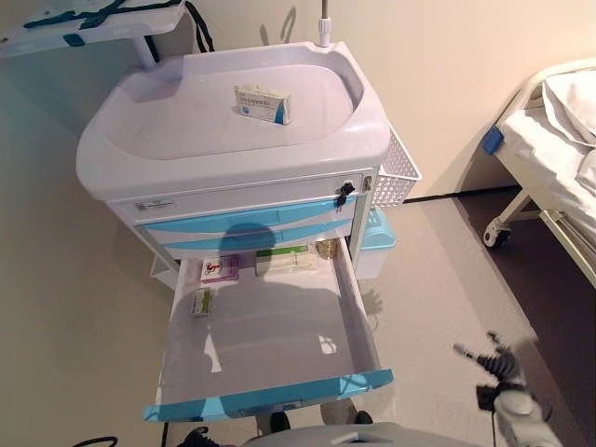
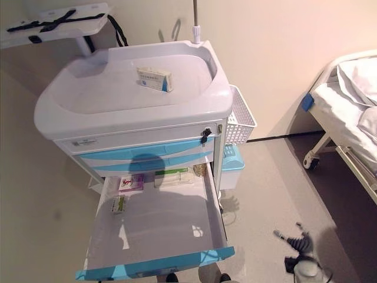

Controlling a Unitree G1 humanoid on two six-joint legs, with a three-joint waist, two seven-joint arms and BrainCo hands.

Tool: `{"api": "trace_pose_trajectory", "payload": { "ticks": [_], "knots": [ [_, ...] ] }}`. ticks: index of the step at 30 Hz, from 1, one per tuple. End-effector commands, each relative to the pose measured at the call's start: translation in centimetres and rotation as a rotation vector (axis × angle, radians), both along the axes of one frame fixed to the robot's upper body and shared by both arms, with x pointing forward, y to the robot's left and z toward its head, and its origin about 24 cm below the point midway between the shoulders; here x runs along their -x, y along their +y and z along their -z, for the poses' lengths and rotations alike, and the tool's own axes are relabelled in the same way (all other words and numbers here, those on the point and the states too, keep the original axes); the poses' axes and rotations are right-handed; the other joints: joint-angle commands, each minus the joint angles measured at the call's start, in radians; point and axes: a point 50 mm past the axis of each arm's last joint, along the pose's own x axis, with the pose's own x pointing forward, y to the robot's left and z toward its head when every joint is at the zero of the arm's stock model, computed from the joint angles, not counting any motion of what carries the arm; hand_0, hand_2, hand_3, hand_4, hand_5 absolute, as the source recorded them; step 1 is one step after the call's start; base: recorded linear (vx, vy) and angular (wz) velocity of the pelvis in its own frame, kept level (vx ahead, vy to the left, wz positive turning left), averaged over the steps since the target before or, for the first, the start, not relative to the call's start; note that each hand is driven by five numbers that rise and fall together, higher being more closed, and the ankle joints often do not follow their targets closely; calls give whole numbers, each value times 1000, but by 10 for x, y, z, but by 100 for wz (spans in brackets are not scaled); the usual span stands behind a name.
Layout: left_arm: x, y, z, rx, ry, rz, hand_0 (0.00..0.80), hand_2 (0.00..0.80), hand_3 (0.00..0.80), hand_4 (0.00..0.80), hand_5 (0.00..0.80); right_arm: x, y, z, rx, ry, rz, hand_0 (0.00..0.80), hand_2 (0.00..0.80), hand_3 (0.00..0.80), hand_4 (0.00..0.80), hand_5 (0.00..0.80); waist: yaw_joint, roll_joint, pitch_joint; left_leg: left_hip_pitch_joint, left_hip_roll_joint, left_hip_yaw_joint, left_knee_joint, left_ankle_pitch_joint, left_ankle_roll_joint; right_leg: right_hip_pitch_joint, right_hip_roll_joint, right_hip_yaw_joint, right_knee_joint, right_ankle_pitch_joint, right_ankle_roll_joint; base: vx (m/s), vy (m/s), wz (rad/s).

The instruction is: Open the drawer and pick up the medicine

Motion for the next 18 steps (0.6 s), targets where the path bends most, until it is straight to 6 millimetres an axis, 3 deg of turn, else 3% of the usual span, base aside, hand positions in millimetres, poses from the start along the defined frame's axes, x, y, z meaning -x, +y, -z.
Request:
{"api": "trace_pose_trajectory", "payload": {
  "ticks": [1, 5, 8, 12, 14, 15, 17, 18],
  "knots": [
    [-10, 8, -3, -37, -9, 49, 0, 0, 0, 0, 0, -25, -2, -6, 72, 23, -143, 0, 0, 0, 0, 0, 21, -40, 10, 7, -33, -16, 1, -58, 6, -101, -48, -27, 31, 101, 62, 7, -18, 3],
    [-12, 16, -5, -63, -23, 49, 0, 0, 0, 0, 0, 9, -7, 10, 74, 216, -121, 0, 0, 0, 0, 0, 29, -41, 28, 6, -34, -38, 1, -56, 7, -100, -48, -39, 54, 80, 56, 12, -31, 10],
    [-15, 20, -7, -73, -43, 26, 0, 0, 0, 0, 0, 8, -8, 10, 74, 217, -136, 0, 0, 0, 0, 0, 32, -41, 50, 0, -35, -47, 18, -59, 13, -114, -52, -38, 93, 63, 49, -27, -2, 19],
    [-36, 26, -14, -96, -134, 19, 0, 0, 0, 0, 0, -14, -8, 1, 86, 139, -184, 0, 0, 0, 0, 0, 35, -49, 132, -94, -43, -56, 136, -86, 25, -198, -59, -17, 179, 49, 35, -130, 17, 6],
    [-37, 27, -14, -96, -135, 19, 0, 0, 0, 0, 0, -14, -8, 1, 86, 139, -184, 0, 0, 0, 0, 0, 35, -49, 130, -98, -43, -55, 139, -87, 25, -201, -59, -16, 181, 48, 35, -91, 5, 2],
    [-61, 26, -22, -120, -211, 131, 0, 0, 0, 0, 0, -30, -6, -5, 110, 106, -233, 0, 0, 0, 0, 0, 34, -51, 170, -164, -43, -57, 192, -95, 29, -263, -58, -6, 223, 47, 29, -190, 14, -4],
    [-74, 25, -27, -131, -249, 197, 0, 0, 0, 0, 0, -37, -6, -7, 121, 89, -254, 0, 0, 0, 0, 0, 33, -50, 181, -188, -43, -59, 210, -98, 30, -285, -58, -3, 236, 47, 28, -148, 13, -8],
    [-90, 21, -35, -132, -295, 321, 0, 0, 0, 0, 0, -44, -7, -11, 136, 76, -280, 0, 0, 0, 0, 0, 33, -48, 195, -217, -44, -61, 230, -102, 32, -316, -54, 5, 250, 49, 26, -55, 8, -5]
  ]
}}
